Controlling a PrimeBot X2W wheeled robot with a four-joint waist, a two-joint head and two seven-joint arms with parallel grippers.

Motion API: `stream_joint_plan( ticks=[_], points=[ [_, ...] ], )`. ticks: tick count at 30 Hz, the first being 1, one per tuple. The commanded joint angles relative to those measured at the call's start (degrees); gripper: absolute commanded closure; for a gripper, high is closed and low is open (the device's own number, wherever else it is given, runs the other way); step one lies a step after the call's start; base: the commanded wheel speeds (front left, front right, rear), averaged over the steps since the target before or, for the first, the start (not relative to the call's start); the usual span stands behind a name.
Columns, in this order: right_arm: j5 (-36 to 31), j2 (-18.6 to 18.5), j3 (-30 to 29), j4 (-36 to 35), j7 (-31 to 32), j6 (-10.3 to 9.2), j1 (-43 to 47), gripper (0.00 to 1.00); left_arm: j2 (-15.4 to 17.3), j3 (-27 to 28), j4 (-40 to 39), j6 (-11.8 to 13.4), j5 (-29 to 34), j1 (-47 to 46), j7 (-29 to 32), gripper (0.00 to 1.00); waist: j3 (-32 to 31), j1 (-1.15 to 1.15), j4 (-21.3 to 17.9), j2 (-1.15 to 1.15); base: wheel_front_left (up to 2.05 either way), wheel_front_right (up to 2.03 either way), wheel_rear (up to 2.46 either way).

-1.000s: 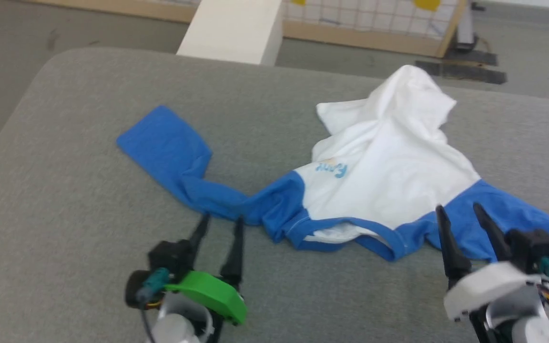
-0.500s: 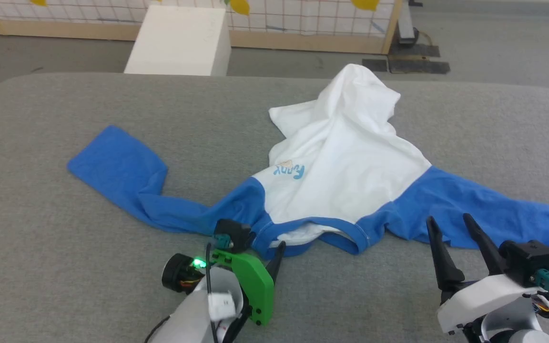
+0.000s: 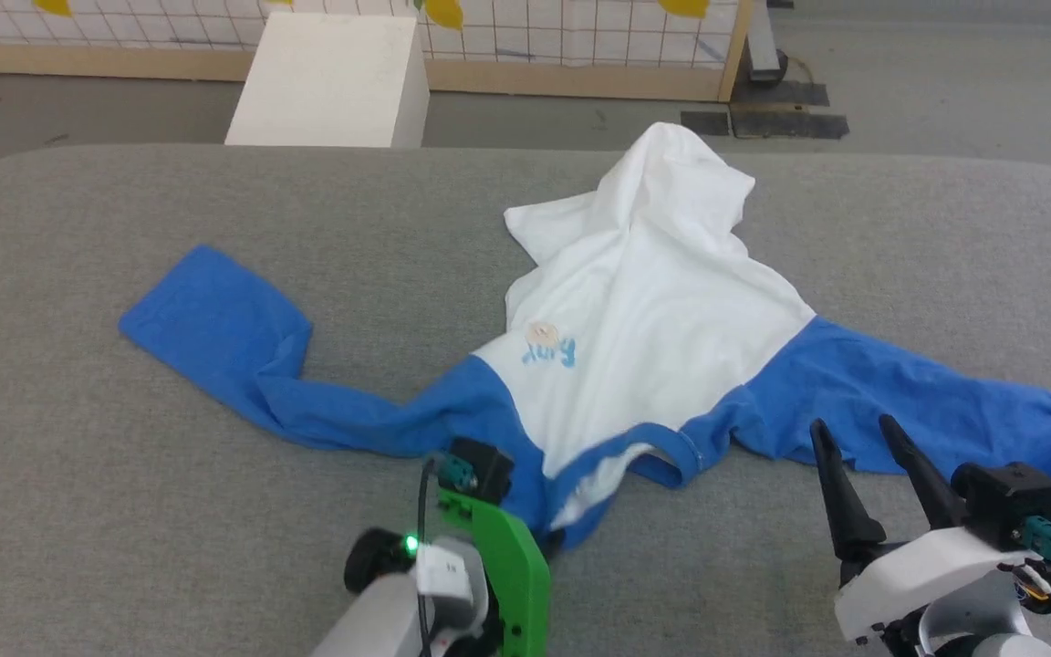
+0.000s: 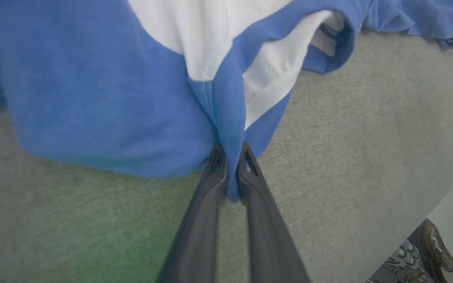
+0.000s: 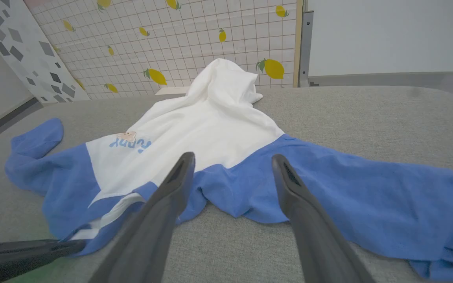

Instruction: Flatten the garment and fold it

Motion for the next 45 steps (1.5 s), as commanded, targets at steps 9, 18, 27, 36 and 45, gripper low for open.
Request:
stream_joint_plan(
  ticks=[9, 18, 27, 36, 45],
  points=[
    [0.8, 0.1, -1.7, -0.2, 1.9, -0.09, 2.4, 0.00, 7.2, -1.3, -17.2, 1.3, -8.5, 15.1, 12.0, 1.00, -2.4, 0.00, 2.7, 0.00, 0.00, 0.00, 0.00],
    [1.7, 0.1, -7.6, 3.5, 6.2, -0.09, 3.7, 0.00, 6.5, 5.8, -25.3, 5.2, -9.3, 20.9, -0.4, 0.00, -2.8, 0.00, 3.6, 0.00, 0.00, 0.00, 0.00],
    [1.5, 0.1, -15.0, 11.4, 9.1, -0.09, -1.0, 0.00, 5.7, 13.3, -20.3, 9.6, 1.6, 17.0, -27.8, 0.00, -2.6, 0.00, 4.6, 0.00, 0.00, 0.00, 0.00],
    [-4.6, 0.1, -22.4, 20.3, 12.8, -0.09, -9.9, 0.00, 4.7, 16.2, -15.6, 11.6, 7.2, 13.0, -36.1, 0.00, 0.5, 0.00, 5.9, 0.00, 0.00, 0.00, 0.00],
    [-12.5, 0.1, -24.9, 26.5, 24.5, -0.09, -14.0, 1.00, 3.1, 18.9, -15.2, 10.1, 8.3, 12.4, -36.3, 0.00, 2.5, 0.00, 6.8, 0.00, 0.00, 0.00, 0.00]
  ],
)
